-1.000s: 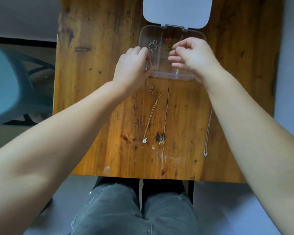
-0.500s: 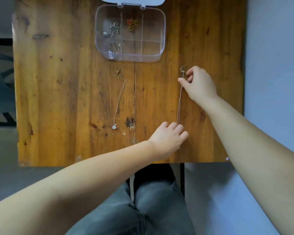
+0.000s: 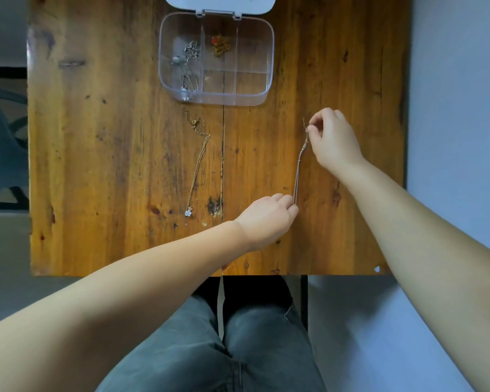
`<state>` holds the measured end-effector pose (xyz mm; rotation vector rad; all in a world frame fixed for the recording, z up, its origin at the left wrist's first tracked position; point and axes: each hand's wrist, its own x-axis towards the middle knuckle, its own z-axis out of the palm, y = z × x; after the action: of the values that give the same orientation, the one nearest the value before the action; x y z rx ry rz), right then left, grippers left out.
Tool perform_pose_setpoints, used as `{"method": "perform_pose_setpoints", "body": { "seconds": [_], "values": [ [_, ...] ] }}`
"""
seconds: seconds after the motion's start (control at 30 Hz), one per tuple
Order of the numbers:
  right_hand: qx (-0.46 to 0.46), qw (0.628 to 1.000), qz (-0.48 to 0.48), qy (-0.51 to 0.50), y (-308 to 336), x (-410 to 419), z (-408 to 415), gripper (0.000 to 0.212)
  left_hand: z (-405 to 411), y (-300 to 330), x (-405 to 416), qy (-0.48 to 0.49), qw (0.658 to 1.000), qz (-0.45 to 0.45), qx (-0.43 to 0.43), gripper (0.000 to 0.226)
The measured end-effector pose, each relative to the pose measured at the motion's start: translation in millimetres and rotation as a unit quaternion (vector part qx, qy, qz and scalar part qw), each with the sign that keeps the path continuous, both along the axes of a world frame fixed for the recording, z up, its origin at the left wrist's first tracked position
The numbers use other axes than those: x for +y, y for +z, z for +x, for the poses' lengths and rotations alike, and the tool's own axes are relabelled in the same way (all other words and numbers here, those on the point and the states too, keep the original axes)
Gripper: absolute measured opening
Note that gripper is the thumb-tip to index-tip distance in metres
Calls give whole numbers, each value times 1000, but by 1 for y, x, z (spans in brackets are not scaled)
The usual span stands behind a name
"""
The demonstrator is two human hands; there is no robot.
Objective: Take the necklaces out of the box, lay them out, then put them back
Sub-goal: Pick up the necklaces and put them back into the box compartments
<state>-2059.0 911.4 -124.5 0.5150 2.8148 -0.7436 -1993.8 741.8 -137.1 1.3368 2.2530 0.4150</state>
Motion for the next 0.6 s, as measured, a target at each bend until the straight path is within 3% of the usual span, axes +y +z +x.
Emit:
{"method": "perform_pose_setpoints", "body": {
  "seconds": [0.1, 0.27, 0.37, 0.47, 0.6],
  "values": [
    [-47, 996, 51, 55, -3, -4, -5, 32, -9, 5, -4, 135, 987, 47, -68, 13],
    [-93, 994, 54, 28, -3, -14, -8, 13, -26, 18, -10, 286, 943, 100, -137, 9],
    [-67, 996, -48, -33, 15, -14, -5, 14, -48, 35, -16, 361, 901, 140, -196, 9],
    [-38, 985, -167, -9, 45, -21, -9, 20, -76, 63, -21, 391, 866, 221, -221, 6],
    [-141, 894, -425, 15, 71, -47, -19, 46, -115, 95, -26, 394, 848, 313, -167, 7]
  ]
}}
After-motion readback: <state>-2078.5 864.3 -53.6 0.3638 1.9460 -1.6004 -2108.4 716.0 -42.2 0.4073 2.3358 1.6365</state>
